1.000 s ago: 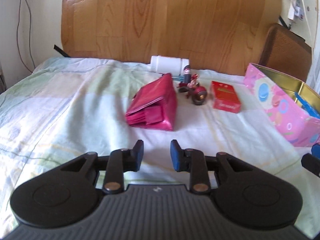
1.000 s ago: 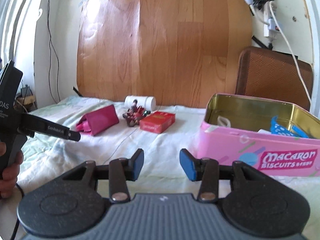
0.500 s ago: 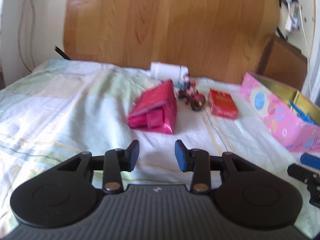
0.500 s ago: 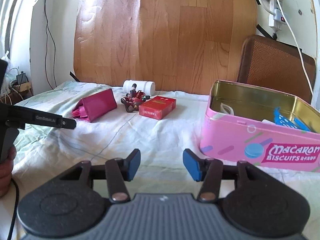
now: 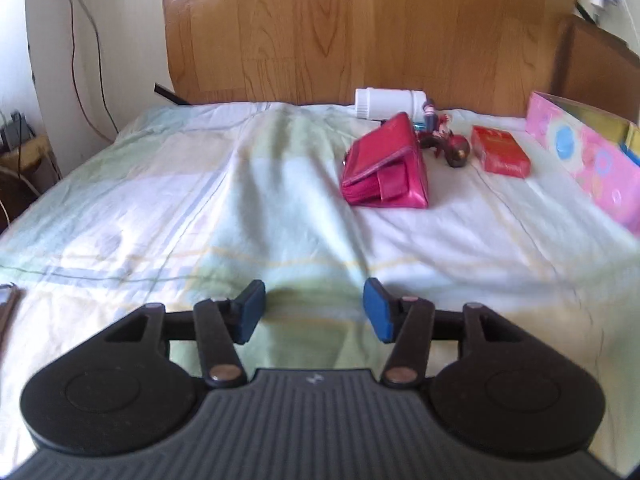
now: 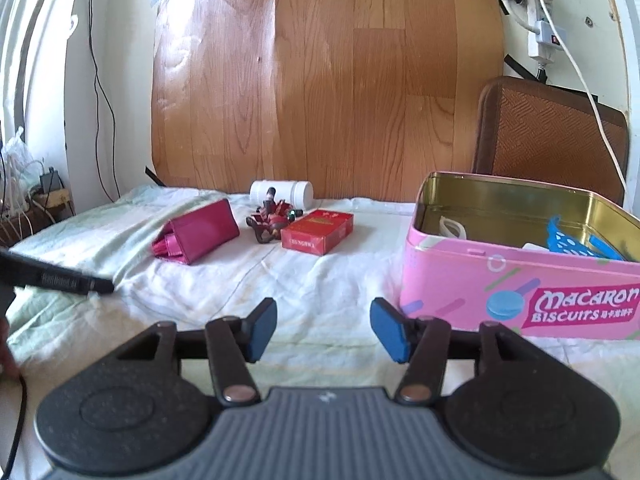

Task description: Organize rigid objects

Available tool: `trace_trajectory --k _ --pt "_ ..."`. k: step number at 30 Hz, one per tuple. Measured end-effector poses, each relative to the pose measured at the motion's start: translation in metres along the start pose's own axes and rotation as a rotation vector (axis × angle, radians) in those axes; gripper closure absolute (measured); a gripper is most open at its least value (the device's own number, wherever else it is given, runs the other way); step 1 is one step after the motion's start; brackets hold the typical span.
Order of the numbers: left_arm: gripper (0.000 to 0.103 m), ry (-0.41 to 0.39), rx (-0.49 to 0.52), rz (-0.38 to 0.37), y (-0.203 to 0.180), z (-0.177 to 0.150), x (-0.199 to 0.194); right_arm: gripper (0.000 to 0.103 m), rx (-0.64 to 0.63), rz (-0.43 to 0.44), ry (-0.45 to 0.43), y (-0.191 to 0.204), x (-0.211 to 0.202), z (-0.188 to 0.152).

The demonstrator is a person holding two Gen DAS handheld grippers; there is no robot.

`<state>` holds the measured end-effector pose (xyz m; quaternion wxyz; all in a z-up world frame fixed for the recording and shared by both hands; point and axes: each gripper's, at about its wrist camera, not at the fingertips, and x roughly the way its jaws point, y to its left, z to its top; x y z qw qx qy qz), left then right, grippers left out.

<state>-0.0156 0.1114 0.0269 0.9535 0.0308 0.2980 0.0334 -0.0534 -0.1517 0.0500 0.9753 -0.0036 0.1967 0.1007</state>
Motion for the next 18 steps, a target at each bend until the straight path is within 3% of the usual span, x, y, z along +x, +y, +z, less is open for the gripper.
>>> trace_trajectory --k 3,8,12,16,18 --pt "0.045 -0.034 0.029 0.071 0.004 -0.019 -0.022 0.048 0.007 0.016 -0.014 -0.001 -0.003 0.000" --pt "0.046 -0.076 -0.163 0.075 0.060 -0.058 -0.077 0.047 0.021 0.043 -0.035 -0.003 -0.007 -0.001" --pt "0.045 -0.084 -0.239 0.193 0.108 -0.109 -0.134 0.046 0.028 0.062 -0.044 -0.004 -0.009 -0.002" --pt "0.041 0.045 -0.306 0.366 0.141 -0.166 -0.161 0.046 0.024 0.064 -0.036 -0.002 -0.008 -0.001" --pt "0.041 0.061 -0.402 0.348 0.153 -0.181 -0.165 0.046 0.017 0.057 -0.036 -0.001 -0.008 -0.001"
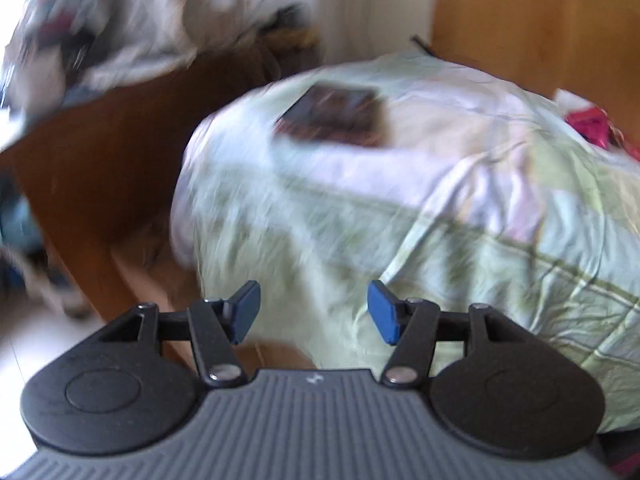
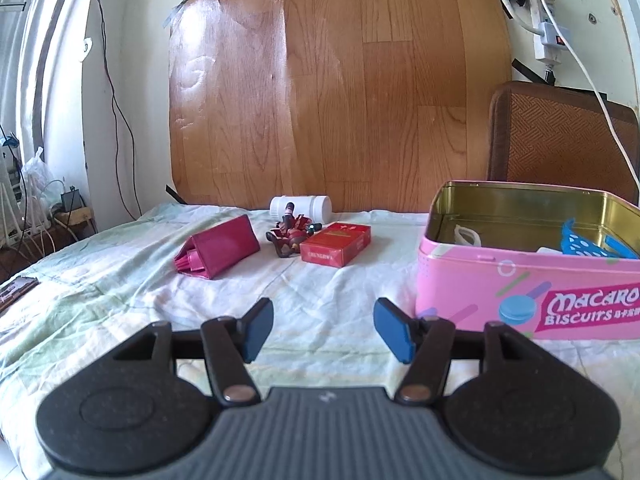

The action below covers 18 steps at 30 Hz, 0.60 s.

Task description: Organize rigid objects

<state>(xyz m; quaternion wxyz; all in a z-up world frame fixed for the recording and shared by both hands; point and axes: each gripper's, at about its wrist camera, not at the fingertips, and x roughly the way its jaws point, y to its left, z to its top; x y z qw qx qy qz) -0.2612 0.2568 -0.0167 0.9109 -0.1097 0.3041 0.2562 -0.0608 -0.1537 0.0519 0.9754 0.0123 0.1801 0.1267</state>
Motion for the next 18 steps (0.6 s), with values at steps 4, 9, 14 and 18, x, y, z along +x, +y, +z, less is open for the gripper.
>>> trace_trajectory --k 4,9,14,18 --pt "0.041 -0.055 -0.084 -0.122 -0.019 0.016 0.010 0.046 -0.010 -0.019 0.003 0.003 0.000 -0.001" --pt "0.042 -0.063 -0.011 0.053 -0.083 0.036 0.006 0.045 -0.004 -0.034 0.023 0.003 0.003 -0.001" --pt "0.042 -0.063 0.044 0.006 -0.075 0.037 0.005 0.045 -0.048 -0.039 0.075 0.008 0.012 -0.001" --pt "0.040 -0.127 -0.017 -0.069 -0.067 0.039 -0.007 0.045 -0.071 -0.046 0.104 0.012 0.017 -0.001"
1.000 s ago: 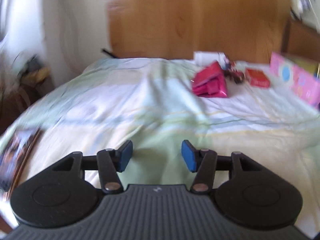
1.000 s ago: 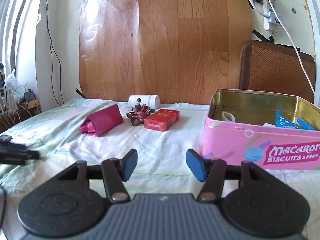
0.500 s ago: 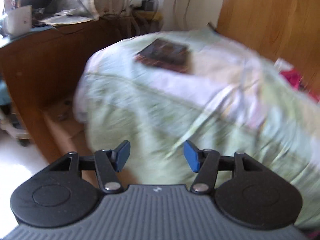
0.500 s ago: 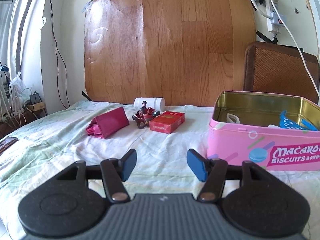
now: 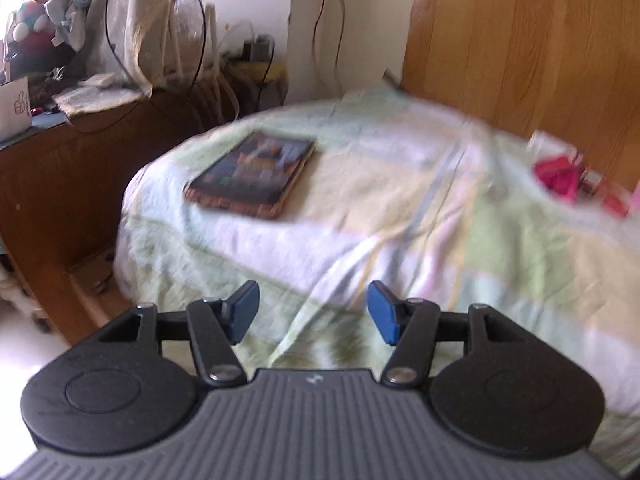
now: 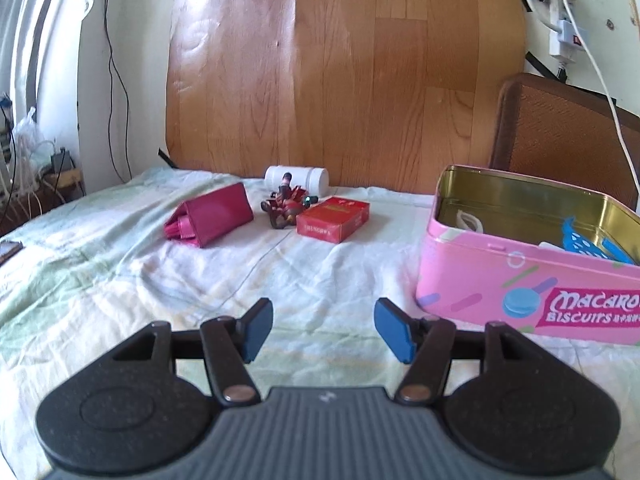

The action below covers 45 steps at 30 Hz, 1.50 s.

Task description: Organize rigid objects

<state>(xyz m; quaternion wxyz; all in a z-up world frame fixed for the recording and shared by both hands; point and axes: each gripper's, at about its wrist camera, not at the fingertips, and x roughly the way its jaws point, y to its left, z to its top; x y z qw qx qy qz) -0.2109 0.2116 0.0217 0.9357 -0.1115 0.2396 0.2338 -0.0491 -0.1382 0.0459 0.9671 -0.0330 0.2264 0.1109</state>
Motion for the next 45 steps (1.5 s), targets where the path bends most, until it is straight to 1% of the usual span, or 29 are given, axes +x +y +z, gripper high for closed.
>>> trace_trajectory --k 3,6,10,12,16,18,20,21,22,23,24,25,26,27,29,31,35,36,37,38,40,41,42,43,44,45 --pt "0.040 -0.058 0.012 -0.058 -0.010 0.012 -0.003 0.045 -0.029 -0.011 0.012 0.006 0.002 0.001" --pt "0.040 -0.096 0.022 -0.146 -0.027 0.033 0.013 0.045 -0.073 -0.016 0.018 0.015 0.005 0.003" --pt "0.040 -0.133 0.058 -0.259 -0.061 0.059 0.042 0.045 -0.103 0.024 0.016 0.033 0.011 0.014" --pt "0.040 -0.157 0.074 -0.313 -0.075 0.068 0.057 0.045 -0.119 0.062 0.017 0.048 0.020 0.025" --pt "0.039 -0.178 0.116 -0.350 -0.100 0.078 0.092 0.045 -0.141 0.159 0.009 0.084 0.052 0.055" --pt "0.039 -0.147 0.108 -0.355 -0.108 0.078 0.110 0.041 -0.152 0.189 0.003 0.103 0.072 0.069" --pt "0.039 -0.083 0.103 -0.356 -0.110 0.081 0.121 0.041 -0.186 0.171 0.009 0.119 0.097 0.080" --pt "0.036 -0.082 0.092 -0.352 -0.108 0.081 0.122 0.041 -0.211 0.148 0.025 0.126 0.111 0.083" --pt "0.027 -0.084 0.076 -0.351 -0.104 0.079 0.120 0.042 -0.239 0.114 0.051 0.132 0.126 0.086" --pt "0.023 -0.085 0.063 -0.352 -0.102 0.079 0.121 0.048 -0.257 0.083 0.074 0.136 0.139 0.086" --pt "0.019 -0.089 0.055 -0.350 -0.099 0.078 0.120 0.063 -0.258 0.068 0.098 0.136 0.151 0.085" --pt "0.018 -0.093 0.056 -0.345 -0.099 0.078 0.118 0.081 -0.233 0.086 0.129 0.133 0.159 0.084" --pt "0.017 -0.097 0.062 -0.341 -0.100 0.077 0.117 0.088 -0.205 0.088 0.144 0.128 0.160 0.081" --pt "0.015 -0.101 0.071 -0.336 -0.103 0.077 0.117 0.090 -0.186 0.100 0.138 0.123 0.157 0.080" --pt "0.007 -0.112 0.094 -0.332 -0.107 0.077 0.115 0.093 -0.188 0.115 0.133 0.115 0.142 0.075" --pt "0.000 -0.114 0.117 -0.342 -0.110 0.077 0.115 0.093 -0.196 0.136 0.128 0.102 0.120 0.066" --pt "0.000 -0.072 0.167 -0.363 -0.117 0.076 0.119 0.093 -0.230 0.147 0.124 0.067 0.065 0.040" --pt "0.000 -0.058 0.186 -0.373 -0.119 0.076 0.120 0.093 -0.237 0.131 0.130 0.056 0.054 0.033" --pt "0.000 -0.045 0.211 -0.385 -0.122 0.075 0.121 0.093 -0.244 0.092 0.133 0.044 0.041 0.026" --pt "0.000 -0.032 0.242 -0.392 -0.126 0.073 0.121 0.093 -0.250 0.029 0.134 0.030 0.028 0.017" --pt "0.000 -0.003 0.322 -0.398 -0.138 0.070 0.122 0.088 -0.232 -0.106 0.136 0.003 0.007 0.003" --pt "0.000 0.011 0.358 -0.391 -0.144 0.067 0.122 0.084 -0.207 -0.157 0.136 -0.010 -0.001 -0.001" --pt "0.000 0.015 0.395 -0.371 -0.150 0.065 0.122 0.083 -0.164 -0.197 0.133 -0.024 -0.010 -0.004" --pt "0.000 0.003 0.424 -0.347 -0.154 0.062 0.119 0.083 -0.111 -0.221 0.127 -0.037 -0.019 -0.007" --pt "0.000 -0.019 0.447 -0.325 -0.159 0.061 0.115 0.081 -0.041 -0.221 0.116 -0.049 -0.029 -0.008" --pt "0.000 -0.040 0.457 -0.316 -0.162 0.060 0.111 0.081 0.021 -0.194 0.099 -0.059 -0.037 -0.009"
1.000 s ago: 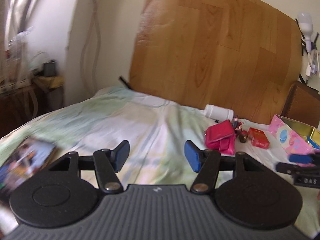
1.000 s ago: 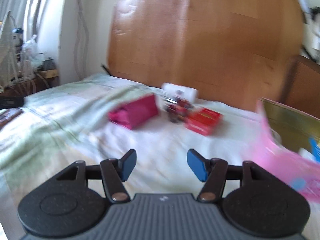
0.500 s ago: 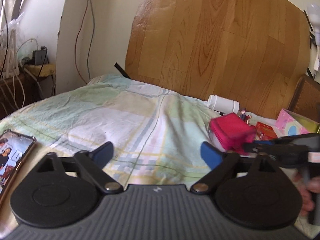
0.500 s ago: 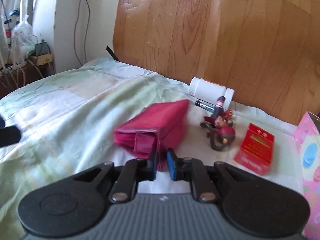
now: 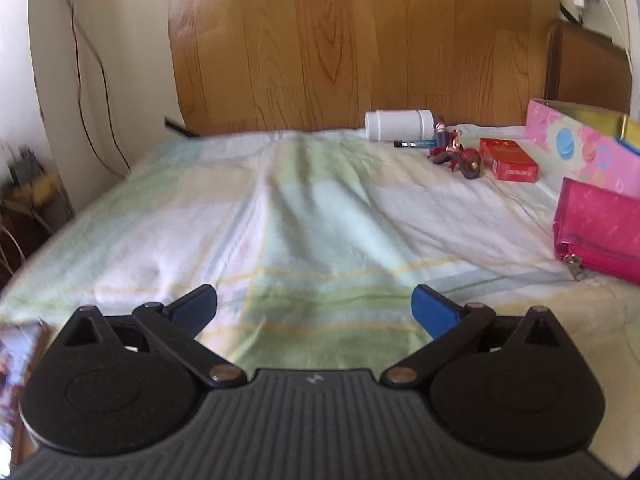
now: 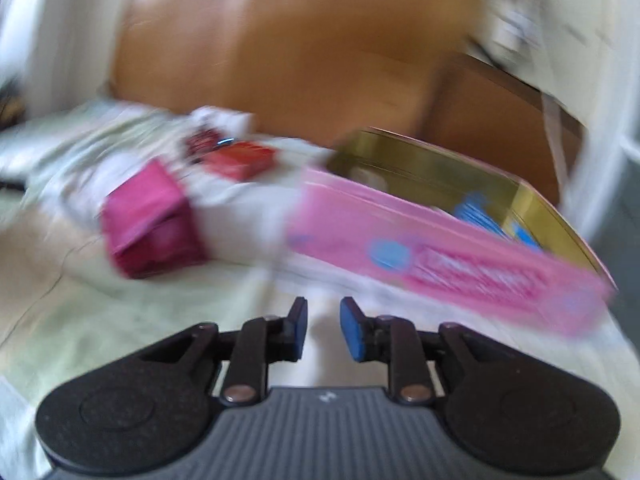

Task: Organize rigid objects
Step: 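Close the left gripper on the pink wallet and lift it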

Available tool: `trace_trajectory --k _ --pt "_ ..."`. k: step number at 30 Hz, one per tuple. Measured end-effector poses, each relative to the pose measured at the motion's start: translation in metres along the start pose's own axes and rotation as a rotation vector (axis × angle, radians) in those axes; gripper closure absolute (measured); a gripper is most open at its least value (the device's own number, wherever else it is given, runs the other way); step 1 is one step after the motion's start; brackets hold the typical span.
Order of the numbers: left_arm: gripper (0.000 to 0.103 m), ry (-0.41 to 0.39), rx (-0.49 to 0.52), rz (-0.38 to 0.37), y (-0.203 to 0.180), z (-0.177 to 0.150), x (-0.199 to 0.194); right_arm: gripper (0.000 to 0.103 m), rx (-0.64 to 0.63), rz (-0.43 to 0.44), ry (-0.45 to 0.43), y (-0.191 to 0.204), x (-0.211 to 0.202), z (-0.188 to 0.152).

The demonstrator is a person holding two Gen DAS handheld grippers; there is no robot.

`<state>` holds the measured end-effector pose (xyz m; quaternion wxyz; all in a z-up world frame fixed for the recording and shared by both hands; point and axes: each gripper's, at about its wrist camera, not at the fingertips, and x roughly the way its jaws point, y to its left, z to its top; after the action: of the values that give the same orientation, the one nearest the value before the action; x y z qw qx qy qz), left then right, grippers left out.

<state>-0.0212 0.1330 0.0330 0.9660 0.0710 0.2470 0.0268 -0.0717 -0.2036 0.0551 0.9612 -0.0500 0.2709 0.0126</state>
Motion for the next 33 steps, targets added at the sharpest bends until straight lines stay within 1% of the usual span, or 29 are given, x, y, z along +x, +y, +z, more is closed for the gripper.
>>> trace_trajectory --k 1,2,3,5,7,8,10,11,12,14,15,16,19,21,22,23,28,29,31,33 --pt "0.000 -0.015 -0.008 -0.010 -0.003 0.003 -0.003 0.081 0.056 0.050 -0.013 -0.008 -0.005 -0.001" --pt "0.000 -0.029 -0.033 -0.037 -0.007 0.006 -0.007 0.081 0.099 0.106 -0.028 -0.012 -0.009 0.000" --pt "0.000 -0.044 -0.058 -0.065 -0.011 0.009 -0.010 0.079 0.116 0.145 -0.043 -0.012 -0.011 0.000" --pt "0.000 -0.094 -0.081 -0.102 -0.025 0.013 -0.017 0.075 0.110 0.192 -0.072 -0.004 -0.014 0.002" --pt "0.000 -0.145 -0.074 -0.102 -0.043 0.014 -0.019 0.071 0.104 0.247 -0.077 0.004 -0.013 0.003" --pt "0.000 -0.145 -0.071 -0.105 -0.051 0.013 -0.018 0.071 0.107 0.284 -0.075 0.009 -0.012 0.002" --pt "0.000 -0.115 -0.053 -0.135 -0.064 0.008 -0.014 0.071 0.114 0.347 -0.068 0.019 -0.010 0.001" --pt "0.000 -0.093 -0.020 -0.140 -0.071 0.006 -0.012 0.069 0.116 0.369 -0.065 0.022 -0.010 0.000" --pt "0.000 -0.070 0.023 -0.130 -0.078 0.005 -0.011 0.067 0.114 0.388 -0.064 0.025 -0.010 -0.002" --pt "0.000 -0.046 0.067 -0.109 -0.084 0.005 -0.009 0.066 0.111 0.410 -0.062 0.030 -0.010 -0.007" --pt "0.000 -0.013 0.084 -0.098 -0.086 0.004 -0.005 0.066 0.116 0.419 -0.060 0.032 -0.009 -0.008" --pt "0.000 0.038 0.103 -0.088 -0.088 0.003 -0.001 0.066 0.123 0.425 -0.057 0.032 -0.008 -0.007" --pt "0.000 0.084 0.056 -0.121 -0.074 0.001 0.001 0.066 0.140 0.440 -0.058 0.032 -0.005 -0.004" --pt "0.000 0.132 -0.026 -0.177 -0.060 -0.001 0.005 0.066 0.153 0.458 -0.061 0.030 -0.004 -0.001" --pt "0.000 0.132 -0.028 -0.197 -0.056 -0.002 0.003 0.066 0.160 0.468 -0.062 0.029 -0.003 0.001" --pt "0.000 0.133 0.001 -0.204 -0.058 -0.004 0.001 0.066 0.167 0.479 -0.060 0.029 -0.001 0.003" --pt "0.000 0.113 -0.011 -0.226 -0.054 -0.008 -0.006 0.066 0.226 0.539 -0.024 0.033 0.028 0.022" --pt "0.000 0.096 -0.026 -0.233 -0.053 -0.006 -0.008 0.069 0.251 0.552 0.001 0.033 0.035 0.024" --pt "0.000 0.027 -0.070 -0.227 -0.047 -0.003 -0.016 0.091 0.294 0.581 0.033 0.031 0.045 0.024" --pt "0.000 -0.039 -0.090 -0.243 -0.046 0.005 -0.022 0.091 0.320 0.588 0.040 0.024 0.045 0.020"
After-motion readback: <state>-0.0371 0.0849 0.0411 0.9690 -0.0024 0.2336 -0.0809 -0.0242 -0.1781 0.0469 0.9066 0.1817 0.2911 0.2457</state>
